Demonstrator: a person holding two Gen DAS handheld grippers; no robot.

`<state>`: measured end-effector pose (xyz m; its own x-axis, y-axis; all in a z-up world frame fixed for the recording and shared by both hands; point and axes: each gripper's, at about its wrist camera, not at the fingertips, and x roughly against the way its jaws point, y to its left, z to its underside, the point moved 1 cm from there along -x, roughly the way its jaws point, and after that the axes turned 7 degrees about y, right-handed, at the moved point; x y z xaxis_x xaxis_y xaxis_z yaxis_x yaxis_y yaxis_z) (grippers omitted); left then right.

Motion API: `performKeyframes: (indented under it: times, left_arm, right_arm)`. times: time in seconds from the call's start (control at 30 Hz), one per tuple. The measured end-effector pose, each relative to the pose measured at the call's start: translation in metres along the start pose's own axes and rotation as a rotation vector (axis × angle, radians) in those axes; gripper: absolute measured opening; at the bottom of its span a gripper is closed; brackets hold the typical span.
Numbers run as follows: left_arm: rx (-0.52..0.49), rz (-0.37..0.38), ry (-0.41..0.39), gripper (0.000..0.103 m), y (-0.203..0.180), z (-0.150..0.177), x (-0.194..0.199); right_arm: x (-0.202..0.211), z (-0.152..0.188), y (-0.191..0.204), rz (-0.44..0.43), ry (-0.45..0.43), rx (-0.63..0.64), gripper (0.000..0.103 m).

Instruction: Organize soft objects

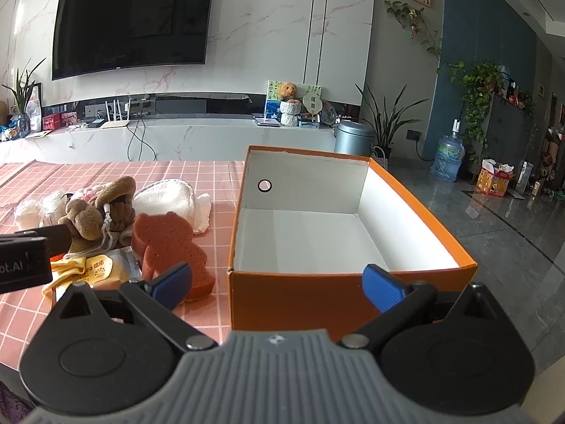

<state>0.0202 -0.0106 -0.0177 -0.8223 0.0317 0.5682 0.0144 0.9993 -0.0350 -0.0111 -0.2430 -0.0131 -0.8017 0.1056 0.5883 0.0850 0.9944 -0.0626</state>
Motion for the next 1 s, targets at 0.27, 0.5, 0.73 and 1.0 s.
performKeyframes:
  times: [0.27,0.5,0.73,1.0]
  left_arm:
    - [-0.004,-0.002,-0.001,0.103,-0.0007,0.0005,0.0001]
    - [-0.005,-0.004,-0.002,0.103,-0.0011,0.0003,0.0006]
    - [-0.005,-0.004,-0.002,0.103,-0.0014,-0.0003,0.0015]
    - [-0.004,0.007,-0.001,0.103,-0.0011,-0.0006,0.0029]
  right_arm:
    - [0.0012,0.0001,-0.0017,0.0,0.0,-0.004,0.101]
    - [0.0023,0.0003,-0.0025,-0.001,-0.004,-0.007,0.101]
    - [0.0025,-0.0001,-0.0021,0.0,-0.006,-0.005,0.101]
    - [0.0042,-0.0002,-0.001,-0.005,-0.013,0.0,0.101]
